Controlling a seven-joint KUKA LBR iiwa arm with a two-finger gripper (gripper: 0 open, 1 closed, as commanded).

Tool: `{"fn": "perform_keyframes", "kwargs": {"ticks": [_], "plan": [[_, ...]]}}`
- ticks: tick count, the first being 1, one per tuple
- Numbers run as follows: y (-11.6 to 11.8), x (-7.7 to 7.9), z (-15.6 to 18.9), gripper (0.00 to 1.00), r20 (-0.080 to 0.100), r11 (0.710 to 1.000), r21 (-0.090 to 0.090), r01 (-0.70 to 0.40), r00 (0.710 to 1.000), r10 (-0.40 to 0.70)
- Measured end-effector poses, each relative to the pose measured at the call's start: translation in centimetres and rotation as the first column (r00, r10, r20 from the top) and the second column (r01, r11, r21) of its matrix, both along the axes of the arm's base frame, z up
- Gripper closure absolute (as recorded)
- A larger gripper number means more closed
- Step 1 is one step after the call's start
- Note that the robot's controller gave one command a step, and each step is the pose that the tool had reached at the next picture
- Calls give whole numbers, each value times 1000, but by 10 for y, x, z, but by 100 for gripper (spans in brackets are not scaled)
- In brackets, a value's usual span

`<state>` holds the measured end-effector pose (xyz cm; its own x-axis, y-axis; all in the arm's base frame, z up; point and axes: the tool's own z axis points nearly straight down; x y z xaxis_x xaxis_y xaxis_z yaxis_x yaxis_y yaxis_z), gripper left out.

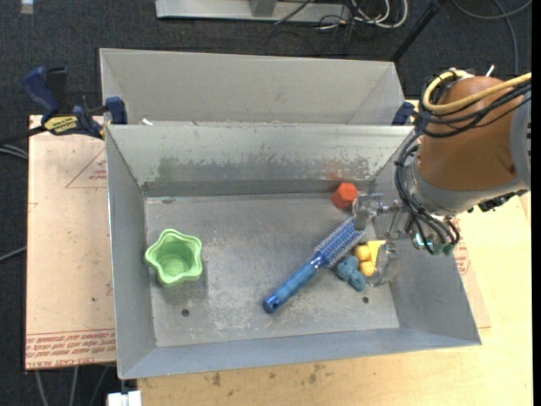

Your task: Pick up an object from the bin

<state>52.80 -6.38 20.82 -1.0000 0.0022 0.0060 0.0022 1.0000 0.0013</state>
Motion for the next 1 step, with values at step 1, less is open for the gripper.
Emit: {"fn": "perform_keyframes", "kwargs": {"ticks": [1], "plan": [[21, 79, -141, 0, 7, 936, 1, -353, 936, 353]]}}
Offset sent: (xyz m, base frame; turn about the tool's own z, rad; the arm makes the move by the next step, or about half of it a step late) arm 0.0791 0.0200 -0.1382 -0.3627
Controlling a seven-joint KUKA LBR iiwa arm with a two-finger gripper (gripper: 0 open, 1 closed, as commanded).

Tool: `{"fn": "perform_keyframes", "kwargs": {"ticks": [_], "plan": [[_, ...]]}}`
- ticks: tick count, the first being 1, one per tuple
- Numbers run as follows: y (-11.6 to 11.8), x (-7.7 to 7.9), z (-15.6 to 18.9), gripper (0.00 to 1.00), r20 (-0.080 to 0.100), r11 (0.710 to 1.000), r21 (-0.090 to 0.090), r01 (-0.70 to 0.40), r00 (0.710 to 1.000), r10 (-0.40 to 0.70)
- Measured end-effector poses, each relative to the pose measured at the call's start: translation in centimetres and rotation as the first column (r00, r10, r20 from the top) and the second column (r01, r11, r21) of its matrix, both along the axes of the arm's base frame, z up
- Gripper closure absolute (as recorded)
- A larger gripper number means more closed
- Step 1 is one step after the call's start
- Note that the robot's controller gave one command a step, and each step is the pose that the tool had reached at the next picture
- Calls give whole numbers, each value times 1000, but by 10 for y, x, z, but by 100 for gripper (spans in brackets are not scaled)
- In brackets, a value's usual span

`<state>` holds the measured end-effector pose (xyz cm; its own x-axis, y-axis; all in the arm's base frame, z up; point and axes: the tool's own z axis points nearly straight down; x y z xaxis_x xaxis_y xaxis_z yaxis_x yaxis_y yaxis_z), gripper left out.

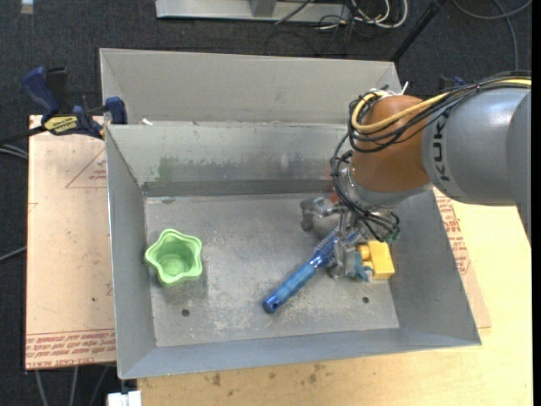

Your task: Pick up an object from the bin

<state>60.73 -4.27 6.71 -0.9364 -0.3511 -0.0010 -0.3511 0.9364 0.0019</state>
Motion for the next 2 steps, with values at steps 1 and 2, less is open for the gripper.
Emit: {"fn": "perform_keyframes", "kwargs": {"ticks": [1, 2], "plan": [[-28, -41, 3, 0, -2, 1000, -1, -3, 1000, 3], [-25, -39, 2, 100, 0, 1000, 0, -8, 1000, 8]]}}
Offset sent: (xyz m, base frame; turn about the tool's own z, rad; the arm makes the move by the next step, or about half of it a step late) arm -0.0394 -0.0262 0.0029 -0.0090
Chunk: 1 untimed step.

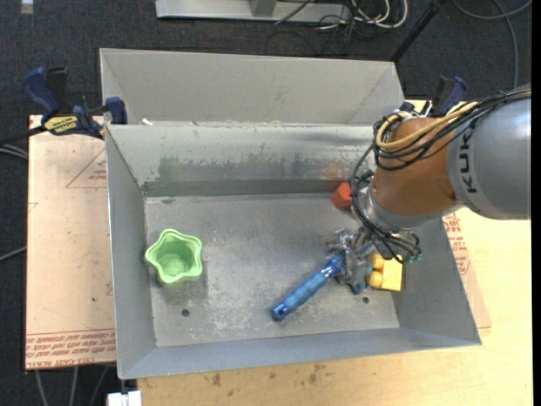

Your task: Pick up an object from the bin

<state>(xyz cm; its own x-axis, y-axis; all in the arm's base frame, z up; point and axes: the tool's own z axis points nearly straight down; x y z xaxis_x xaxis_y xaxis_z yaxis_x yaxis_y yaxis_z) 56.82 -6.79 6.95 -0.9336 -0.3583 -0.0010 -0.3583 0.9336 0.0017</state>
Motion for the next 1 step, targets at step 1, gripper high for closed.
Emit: {"fn": "perform_keyframes", "kwargs": {"ticks": [1], "plan": [[43, -18, 120, 100, 9, 999, -1, -35, 999, 35]]}}
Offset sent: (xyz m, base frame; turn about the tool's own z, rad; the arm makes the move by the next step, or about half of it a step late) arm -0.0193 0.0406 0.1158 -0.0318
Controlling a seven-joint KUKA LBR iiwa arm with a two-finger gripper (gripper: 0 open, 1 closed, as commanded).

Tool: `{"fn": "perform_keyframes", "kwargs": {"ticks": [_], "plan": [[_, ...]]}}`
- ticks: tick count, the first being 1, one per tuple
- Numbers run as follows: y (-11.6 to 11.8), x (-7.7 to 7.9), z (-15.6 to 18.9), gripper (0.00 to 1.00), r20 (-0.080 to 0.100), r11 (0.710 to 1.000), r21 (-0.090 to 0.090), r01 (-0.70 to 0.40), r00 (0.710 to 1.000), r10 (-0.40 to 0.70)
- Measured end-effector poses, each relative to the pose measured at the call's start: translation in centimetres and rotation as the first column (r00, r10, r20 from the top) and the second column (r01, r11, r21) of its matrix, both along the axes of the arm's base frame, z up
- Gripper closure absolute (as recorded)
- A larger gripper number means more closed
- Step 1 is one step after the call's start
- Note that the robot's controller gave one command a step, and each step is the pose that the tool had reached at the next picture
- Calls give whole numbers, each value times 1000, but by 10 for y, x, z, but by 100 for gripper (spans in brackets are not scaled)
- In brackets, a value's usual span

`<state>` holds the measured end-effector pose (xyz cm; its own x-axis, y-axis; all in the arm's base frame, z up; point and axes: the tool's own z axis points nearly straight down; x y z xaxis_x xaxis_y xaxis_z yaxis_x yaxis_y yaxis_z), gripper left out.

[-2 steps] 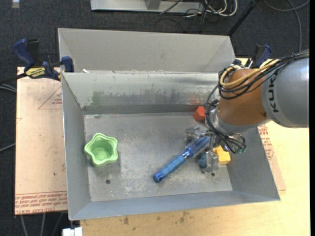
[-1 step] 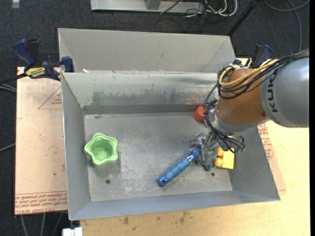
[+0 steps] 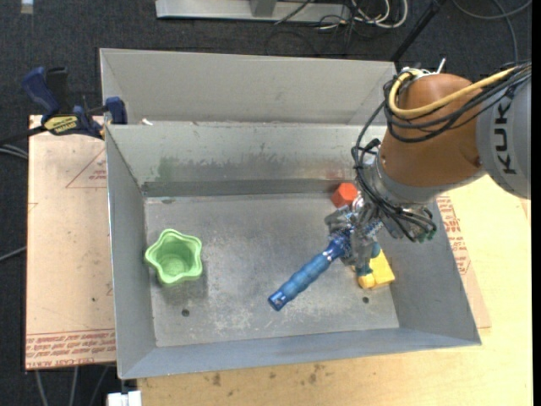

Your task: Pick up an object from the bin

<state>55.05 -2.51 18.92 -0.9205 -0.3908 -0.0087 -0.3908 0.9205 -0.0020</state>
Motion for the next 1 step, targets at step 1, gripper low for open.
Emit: {"fn": "perform_keyframes", "kwargs": {"ticks": [1], "plan": [[-82, 27, 174, 100, 4, 995, -3, 103, 995, -103]]}}
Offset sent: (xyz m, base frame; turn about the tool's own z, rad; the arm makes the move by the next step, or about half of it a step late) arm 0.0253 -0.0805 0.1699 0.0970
